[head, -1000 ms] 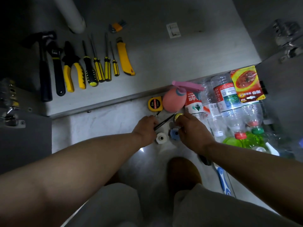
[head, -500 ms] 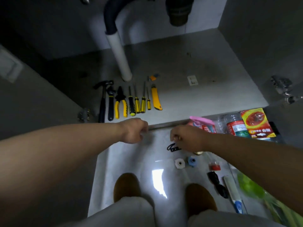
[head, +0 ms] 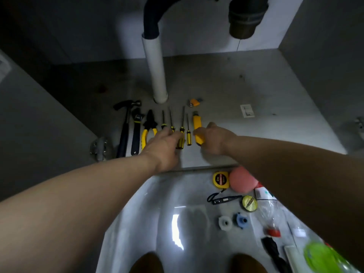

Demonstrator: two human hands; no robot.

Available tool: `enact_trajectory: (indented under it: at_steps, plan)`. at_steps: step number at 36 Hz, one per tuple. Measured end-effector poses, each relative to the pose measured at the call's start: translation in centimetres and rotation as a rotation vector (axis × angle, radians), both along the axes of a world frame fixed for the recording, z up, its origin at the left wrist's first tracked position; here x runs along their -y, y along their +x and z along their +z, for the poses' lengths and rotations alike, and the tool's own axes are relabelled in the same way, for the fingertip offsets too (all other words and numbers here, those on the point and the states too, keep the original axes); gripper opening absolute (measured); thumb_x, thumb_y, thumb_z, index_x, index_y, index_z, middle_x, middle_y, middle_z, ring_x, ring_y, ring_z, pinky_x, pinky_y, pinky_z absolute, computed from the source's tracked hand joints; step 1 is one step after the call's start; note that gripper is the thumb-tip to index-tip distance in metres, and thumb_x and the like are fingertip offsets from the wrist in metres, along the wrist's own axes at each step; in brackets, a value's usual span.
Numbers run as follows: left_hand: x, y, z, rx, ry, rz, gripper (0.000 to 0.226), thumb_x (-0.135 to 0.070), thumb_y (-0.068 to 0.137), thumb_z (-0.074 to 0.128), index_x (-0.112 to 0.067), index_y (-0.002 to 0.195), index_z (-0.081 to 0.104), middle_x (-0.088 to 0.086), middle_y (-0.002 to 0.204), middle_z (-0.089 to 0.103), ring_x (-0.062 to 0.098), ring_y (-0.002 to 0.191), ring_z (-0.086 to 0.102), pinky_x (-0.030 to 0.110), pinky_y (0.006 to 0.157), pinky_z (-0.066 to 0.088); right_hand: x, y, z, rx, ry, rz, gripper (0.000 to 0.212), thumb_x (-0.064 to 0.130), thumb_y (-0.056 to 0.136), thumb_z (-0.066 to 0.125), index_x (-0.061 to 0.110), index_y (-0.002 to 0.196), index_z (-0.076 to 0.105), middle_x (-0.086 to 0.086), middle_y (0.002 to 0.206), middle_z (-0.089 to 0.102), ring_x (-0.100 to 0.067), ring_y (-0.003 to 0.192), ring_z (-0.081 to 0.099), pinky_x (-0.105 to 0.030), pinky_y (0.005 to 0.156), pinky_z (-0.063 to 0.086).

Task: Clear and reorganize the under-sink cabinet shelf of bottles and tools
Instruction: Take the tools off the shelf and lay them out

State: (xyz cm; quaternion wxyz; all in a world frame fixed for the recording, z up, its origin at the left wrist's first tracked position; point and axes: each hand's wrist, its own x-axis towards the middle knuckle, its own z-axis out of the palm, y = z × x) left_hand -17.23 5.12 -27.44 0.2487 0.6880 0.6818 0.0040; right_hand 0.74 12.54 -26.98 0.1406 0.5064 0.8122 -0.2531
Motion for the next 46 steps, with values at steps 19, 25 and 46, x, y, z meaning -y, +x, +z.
enact_trajectory:
  at_steps: [19, 25, 46]
  plan:
    - [-14.9, 2.1, -3.2, -0.017, 0.052, -0.011, 0.067, -0.020, 0.097, 0.055, -0.017, 0.158, 0.028, 0.011, 0.158, 0.037, 0.032, 0.142, 0.039, 0.044, 0.115, 0.037, -2.8, 3.6, -4.6, -0.266, 0.124, -0.650, 0.040, 0.020, 0.095, 0.055, 0.002, 0.129, 0.044, -0.022, 0.130, 0.053, -0.040, 0.121, 0.052, -0.043, 0.093, 0.043]
    - [-18.0, 3.4, -3.9, -0.055, 0.039, -0.057, 0.066, -0.016, 0.096, 0.058, -0.013, 0.156, 0.031, 0.011, 0.160, 0.035, 0.030, 0.146, 0.035, 0.043, 0.117, 0.034, -4.4, 4.4, -5.7, -0.366, 0.061, -0.671, 0.028, 0.022, 0.094, 0.055, 0.006, 0.117, 0.055, -0.014, 0.116, 0.059, -0.030, 0.093, 0.054, -0.027, 0.063, 0.037]
    - [-12.3, 6.8, -1.1, -0.082, 0.084, -0.056, 0.015, -0.026, 0.093, 0.067, -0.016, 0.098, 0.075, 0.012, 0.107, 0.071, 0.031, 0.102, 0.065, 0.033, 0.085, 0.053, -1.8, 6.6, -1.6, -0.504, -0.022, -0.512, 0.023, 0.018, 0.093, 0.058, 0.007, 0.113, 0.054, -0.018, 0.104, 0.067, -0.036, 0.095, 0.066, -0.050, 0.084, 0.055]
